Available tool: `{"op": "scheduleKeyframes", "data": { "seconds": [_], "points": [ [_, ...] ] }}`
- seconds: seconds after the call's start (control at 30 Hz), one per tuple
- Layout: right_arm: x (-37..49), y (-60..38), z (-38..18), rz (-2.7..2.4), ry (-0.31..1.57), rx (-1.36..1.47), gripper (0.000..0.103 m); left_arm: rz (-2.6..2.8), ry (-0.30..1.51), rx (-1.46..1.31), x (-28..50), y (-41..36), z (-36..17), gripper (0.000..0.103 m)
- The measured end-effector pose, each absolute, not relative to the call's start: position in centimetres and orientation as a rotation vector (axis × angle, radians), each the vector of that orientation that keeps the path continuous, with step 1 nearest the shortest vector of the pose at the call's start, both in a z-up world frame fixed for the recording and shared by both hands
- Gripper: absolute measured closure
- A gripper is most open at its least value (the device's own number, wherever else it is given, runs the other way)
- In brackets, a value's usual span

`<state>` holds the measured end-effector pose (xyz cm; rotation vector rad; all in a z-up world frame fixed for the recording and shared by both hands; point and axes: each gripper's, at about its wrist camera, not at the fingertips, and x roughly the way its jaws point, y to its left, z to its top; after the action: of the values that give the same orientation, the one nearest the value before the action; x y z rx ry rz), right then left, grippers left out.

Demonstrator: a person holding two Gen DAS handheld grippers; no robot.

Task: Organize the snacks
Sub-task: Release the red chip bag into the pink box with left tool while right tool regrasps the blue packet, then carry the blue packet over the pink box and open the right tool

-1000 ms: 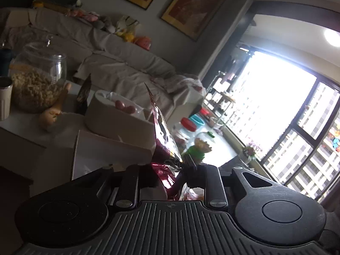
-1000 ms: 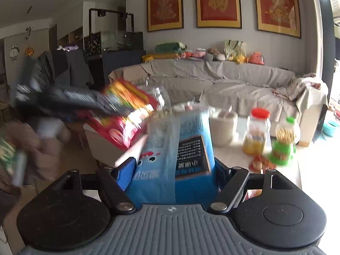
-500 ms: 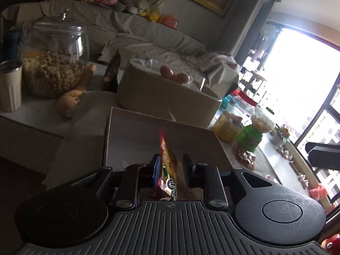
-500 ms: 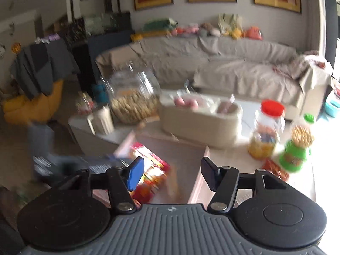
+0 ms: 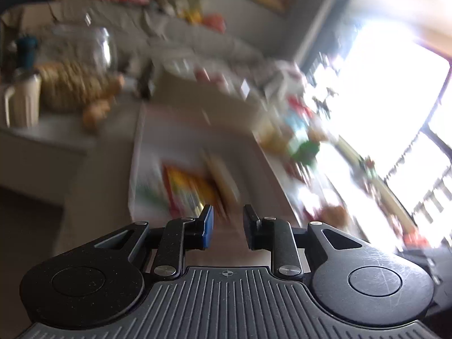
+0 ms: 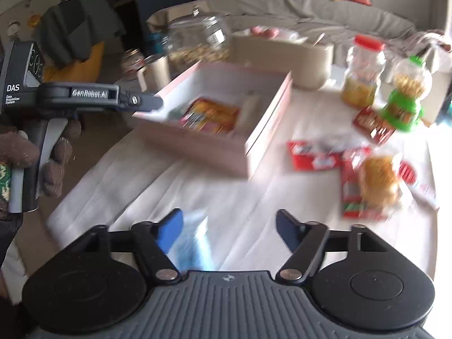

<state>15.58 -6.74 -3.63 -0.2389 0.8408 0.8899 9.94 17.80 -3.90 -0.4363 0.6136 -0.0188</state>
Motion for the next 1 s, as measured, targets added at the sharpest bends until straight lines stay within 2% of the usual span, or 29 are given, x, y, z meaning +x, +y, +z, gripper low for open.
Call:
{"op": "scheduleKeyframes", "data": {
  "seconds": [0.27,0.6,0.77,0.9,1.0],
  "points": [
    [11.7,-7.0,-6.6,0.952,0.9,-0.265,0.025,-0.148,0.852,-0.496,4.4,14.0,-7.5,0.077],
    [12.0,-4.1,-9.0,0.981,0.972,-0.29,0.018,0.002,0.857,-0.408,3.1,12.7,-8.4,0.077],
    [11.5,-3.6,-9.0,0.991,0.951,-0.335,0.016,-0.028,0.849,-0.383,3.1,11.9,-7.9,0.077],
    [11.4,-3.7,-8.6,0.985,0.953,-0.352,0.026,-0.034,0.827,-0.386,2.9,11.8,-7.5,0.077],
    [11.5,-4.0,-7.4,1.0,0.928,-0.353,0.029,-0.026,0.801,-0.396,2.8,12.3,-7.2,0.077]
  ]
}}
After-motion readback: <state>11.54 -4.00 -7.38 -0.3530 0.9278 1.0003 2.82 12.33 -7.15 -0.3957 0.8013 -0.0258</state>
